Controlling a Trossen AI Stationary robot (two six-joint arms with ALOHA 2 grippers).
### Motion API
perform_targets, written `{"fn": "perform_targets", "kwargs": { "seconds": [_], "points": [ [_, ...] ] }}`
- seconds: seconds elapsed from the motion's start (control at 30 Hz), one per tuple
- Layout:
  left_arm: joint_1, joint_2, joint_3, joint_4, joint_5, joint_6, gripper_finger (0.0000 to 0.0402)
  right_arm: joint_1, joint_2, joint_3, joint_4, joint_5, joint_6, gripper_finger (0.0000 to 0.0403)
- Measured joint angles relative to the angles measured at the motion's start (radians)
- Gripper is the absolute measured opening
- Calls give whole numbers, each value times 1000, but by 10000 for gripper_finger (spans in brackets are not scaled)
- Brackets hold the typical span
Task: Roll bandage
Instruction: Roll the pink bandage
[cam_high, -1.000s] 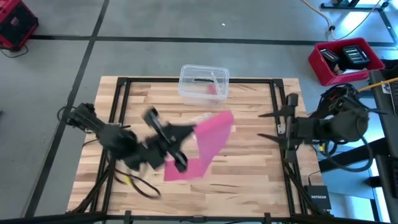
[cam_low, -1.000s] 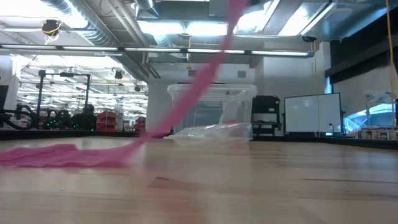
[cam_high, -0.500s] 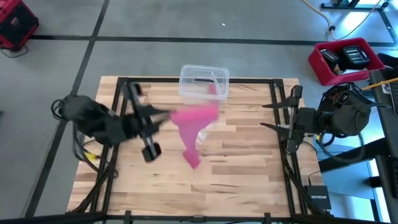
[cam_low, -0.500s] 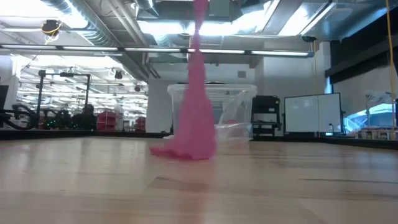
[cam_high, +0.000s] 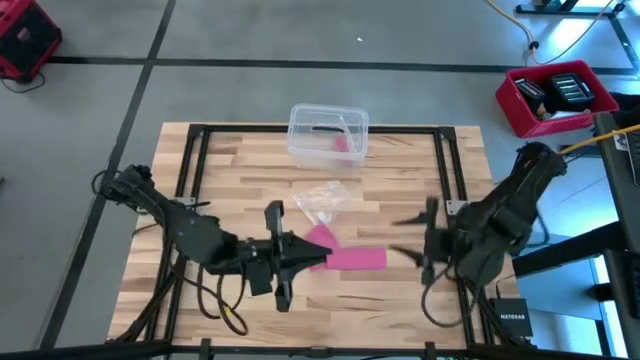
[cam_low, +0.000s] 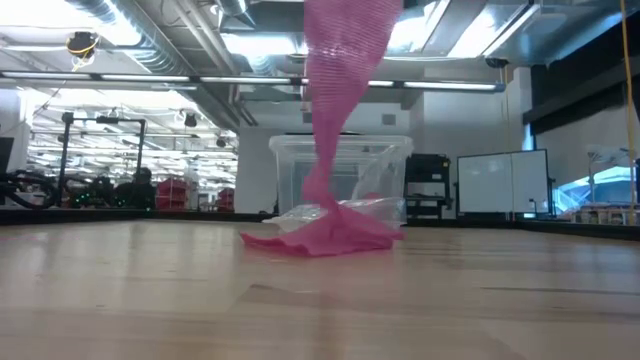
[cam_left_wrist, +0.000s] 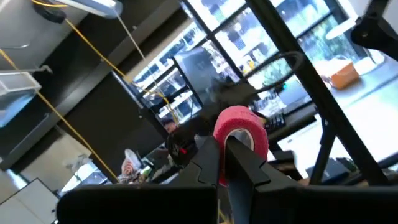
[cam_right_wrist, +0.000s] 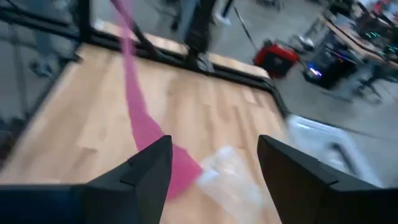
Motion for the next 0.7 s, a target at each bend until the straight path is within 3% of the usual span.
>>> {"fn": "perform_targets", "kwargs": {
  "seconds": [0.2,0.33,0.43,0.7],
  "points": [
    [-22,-3,-183,248,-5,34,0,7,-11,-372,646,-66,-74,236],
    [-32,-3,-271,348,-5,18,0,-21,40,-533,1045,-136,-109,236],
    [-32,-3,-321,386,-6,-9,0,-30,81,-573,1184,-183,-112,236],
    [-23,-5,-396,489,-25,-23,0,-61,230,-574,1321,-249,-106,236]
  ]
}}
